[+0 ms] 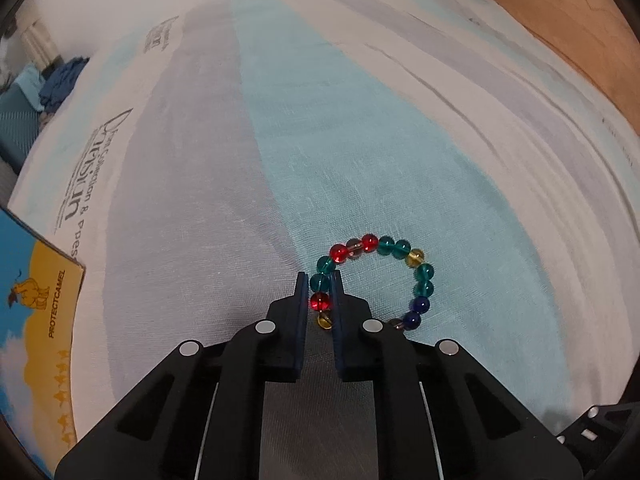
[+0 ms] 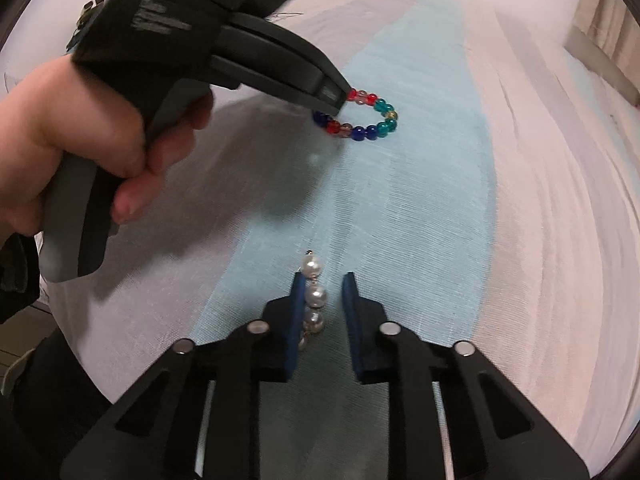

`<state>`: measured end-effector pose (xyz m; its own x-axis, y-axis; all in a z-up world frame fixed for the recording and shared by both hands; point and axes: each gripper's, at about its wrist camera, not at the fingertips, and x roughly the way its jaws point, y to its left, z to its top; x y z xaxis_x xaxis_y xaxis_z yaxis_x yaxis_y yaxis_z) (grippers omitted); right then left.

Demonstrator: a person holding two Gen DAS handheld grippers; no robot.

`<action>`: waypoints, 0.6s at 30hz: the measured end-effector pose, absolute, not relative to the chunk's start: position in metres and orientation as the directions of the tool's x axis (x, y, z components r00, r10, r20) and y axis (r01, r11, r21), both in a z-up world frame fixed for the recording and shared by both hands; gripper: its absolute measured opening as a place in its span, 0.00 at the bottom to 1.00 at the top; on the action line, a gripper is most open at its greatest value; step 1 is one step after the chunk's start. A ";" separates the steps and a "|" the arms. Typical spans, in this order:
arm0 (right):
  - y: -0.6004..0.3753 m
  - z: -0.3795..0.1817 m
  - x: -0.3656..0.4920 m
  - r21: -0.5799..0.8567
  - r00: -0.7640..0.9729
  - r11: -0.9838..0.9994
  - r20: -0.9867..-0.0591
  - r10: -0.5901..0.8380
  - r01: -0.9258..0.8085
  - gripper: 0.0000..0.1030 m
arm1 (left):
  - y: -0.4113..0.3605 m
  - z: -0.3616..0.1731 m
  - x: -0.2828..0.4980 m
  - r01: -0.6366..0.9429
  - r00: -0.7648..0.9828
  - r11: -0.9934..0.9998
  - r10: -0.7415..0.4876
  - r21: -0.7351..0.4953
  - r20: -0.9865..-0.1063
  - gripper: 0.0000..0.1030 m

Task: Organize jewelry
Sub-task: 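Grasp the multicolour bead bracelet with the left tool while the right tool grasps the pearl string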

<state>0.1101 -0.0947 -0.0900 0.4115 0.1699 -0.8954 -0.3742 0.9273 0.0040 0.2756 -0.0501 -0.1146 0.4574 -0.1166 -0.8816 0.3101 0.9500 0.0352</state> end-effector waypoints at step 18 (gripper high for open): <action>-0.119 -0.062 0.134 0.081 0.420 0.946 -0.882 0.215 -0.315 0.10 | -0.046 -0.070 0.266 0.306 0.513 0.951 -0.129 0.040 -0.849 0.08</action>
<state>0.1335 -0.1187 -0.0617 0.4202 0.2150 -0.8816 -0.3148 0.9457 0.0806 0.2662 -0.0462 -0.0703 0.5126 -0.1287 -0.8489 0.3056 0.9513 0.0403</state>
